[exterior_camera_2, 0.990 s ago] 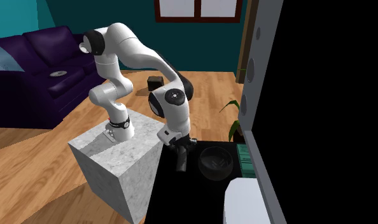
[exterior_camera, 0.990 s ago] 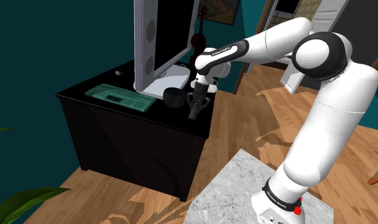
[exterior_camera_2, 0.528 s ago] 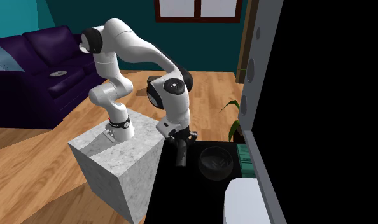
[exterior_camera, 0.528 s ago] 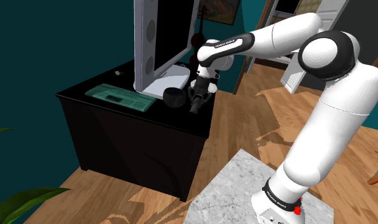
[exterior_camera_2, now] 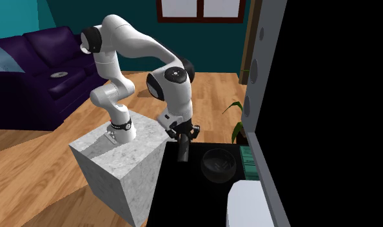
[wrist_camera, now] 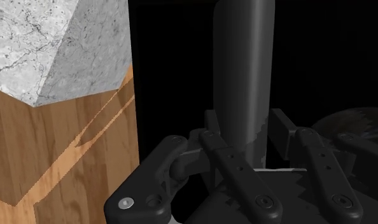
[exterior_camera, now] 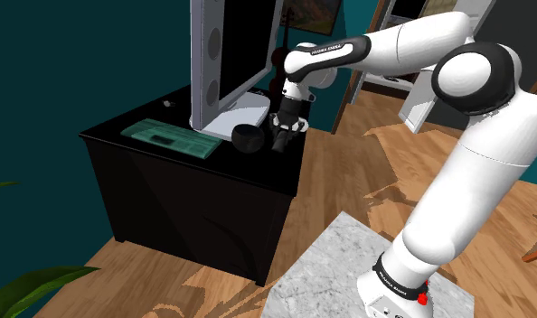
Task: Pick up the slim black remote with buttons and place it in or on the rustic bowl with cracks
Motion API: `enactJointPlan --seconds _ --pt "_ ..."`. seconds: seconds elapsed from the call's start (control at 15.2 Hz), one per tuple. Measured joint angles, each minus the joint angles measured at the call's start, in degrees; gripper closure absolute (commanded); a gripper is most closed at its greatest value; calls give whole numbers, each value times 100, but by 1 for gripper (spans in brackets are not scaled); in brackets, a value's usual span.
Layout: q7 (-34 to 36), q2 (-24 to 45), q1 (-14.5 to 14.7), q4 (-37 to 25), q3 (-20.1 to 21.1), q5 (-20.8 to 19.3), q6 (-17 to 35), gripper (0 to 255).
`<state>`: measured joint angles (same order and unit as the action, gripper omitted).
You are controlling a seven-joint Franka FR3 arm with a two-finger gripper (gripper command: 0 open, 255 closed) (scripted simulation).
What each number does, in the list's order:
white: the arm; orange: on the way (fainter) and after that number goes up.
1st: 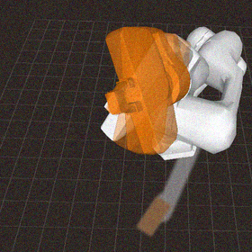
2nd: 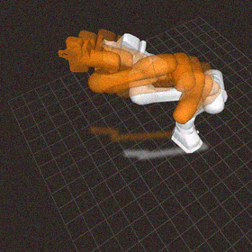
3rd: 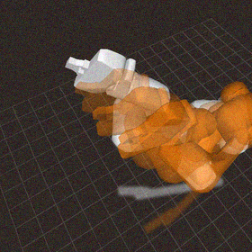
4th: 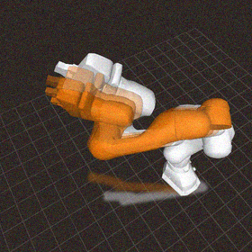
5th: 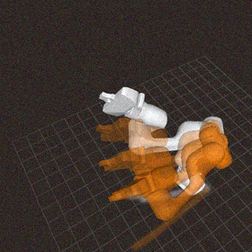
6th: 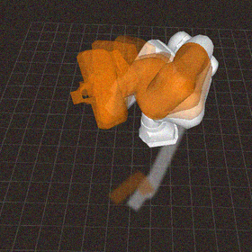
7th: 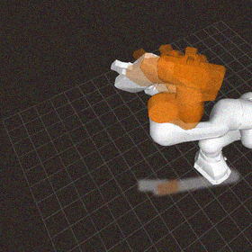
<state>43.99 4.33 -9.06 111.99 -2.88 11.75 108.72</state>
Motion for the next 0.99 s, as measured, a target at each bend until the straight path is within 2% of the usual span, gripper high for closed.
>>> enactJointPlan --seconds 0.59,0.79,0.99 --pt "117 -143 -10 -501 -11 -46 -635 255" --pt "237 297 37 -1113 36 -23 -788 255" --pt "360 1018 77 -2050 79 0 -986 255"
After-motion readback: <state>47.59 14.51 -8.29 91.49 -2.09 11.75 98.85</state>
